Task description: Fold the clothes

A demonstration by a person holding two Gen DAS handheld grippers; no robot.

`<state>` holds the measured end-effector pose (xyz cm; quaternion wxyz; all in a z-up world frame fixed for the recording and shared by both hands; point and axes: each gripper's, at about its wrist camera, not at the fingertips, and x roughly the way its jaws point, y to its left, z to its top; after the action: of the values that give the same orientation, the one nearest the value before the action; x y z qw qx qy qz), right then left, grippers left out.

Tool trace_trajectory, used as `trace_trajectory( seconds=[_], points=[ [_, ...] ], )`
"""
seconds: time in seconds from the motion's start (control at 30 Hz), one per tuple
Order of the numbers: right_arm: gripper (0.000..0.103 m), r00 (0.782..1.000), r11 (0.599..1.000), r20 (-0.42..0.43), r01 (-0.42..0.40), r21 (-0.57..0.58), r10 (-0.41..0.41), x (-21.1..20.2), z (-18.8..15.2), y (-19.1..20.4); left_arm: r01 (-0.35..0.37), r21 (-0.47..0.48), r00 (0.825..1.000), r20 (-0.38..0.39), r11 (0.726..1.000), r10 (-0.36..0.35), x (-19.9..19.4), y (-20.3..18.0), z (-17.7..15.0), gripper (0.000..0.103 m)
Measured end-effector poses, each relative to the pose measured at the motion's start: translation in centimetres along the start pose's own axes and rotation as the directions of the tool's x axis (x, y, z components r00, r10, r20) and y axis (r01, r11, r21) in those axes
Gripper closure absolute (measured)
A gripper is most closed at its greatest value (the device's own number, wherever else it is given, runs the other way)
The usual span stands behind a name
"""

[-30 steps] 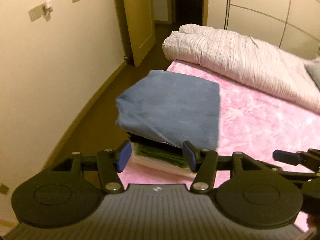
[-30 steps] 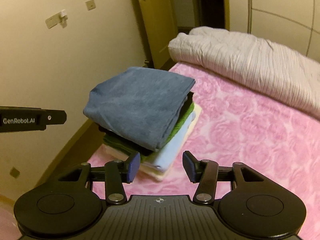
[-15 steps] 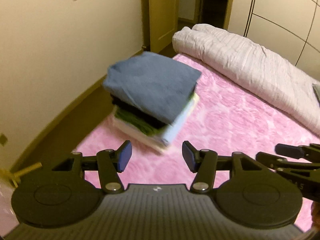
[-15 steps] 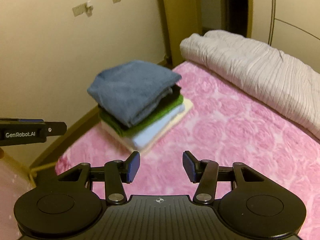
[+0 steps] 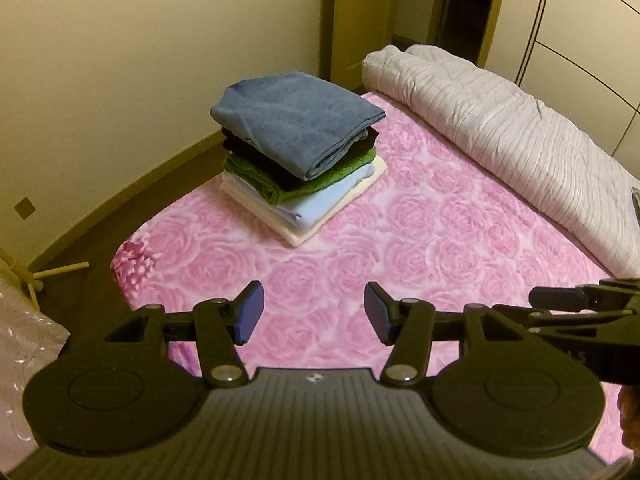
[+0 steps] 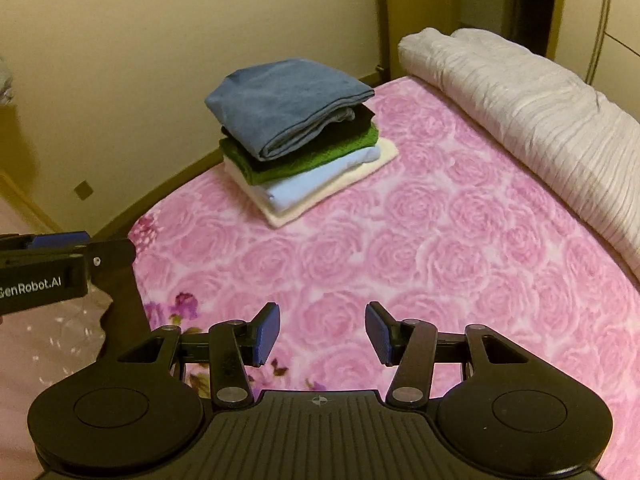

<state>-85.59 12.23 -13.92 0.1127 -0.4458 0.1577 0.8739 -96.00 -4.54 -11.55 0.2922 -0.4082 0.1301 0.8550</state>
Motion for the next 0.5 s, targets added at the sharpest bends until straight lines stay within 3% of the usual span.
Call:
trace_trajectory(
  seconds=[0.5],
  points=[
    [0.052,0.998,0.989,-0.060,-0.039,-0.144,0.031,1.6,1.8,-3.8,-0.042,-0.093,0.997,-0.064,0.995,0.036,1.7,-5.0,-0.6,0.053]
  ],
)
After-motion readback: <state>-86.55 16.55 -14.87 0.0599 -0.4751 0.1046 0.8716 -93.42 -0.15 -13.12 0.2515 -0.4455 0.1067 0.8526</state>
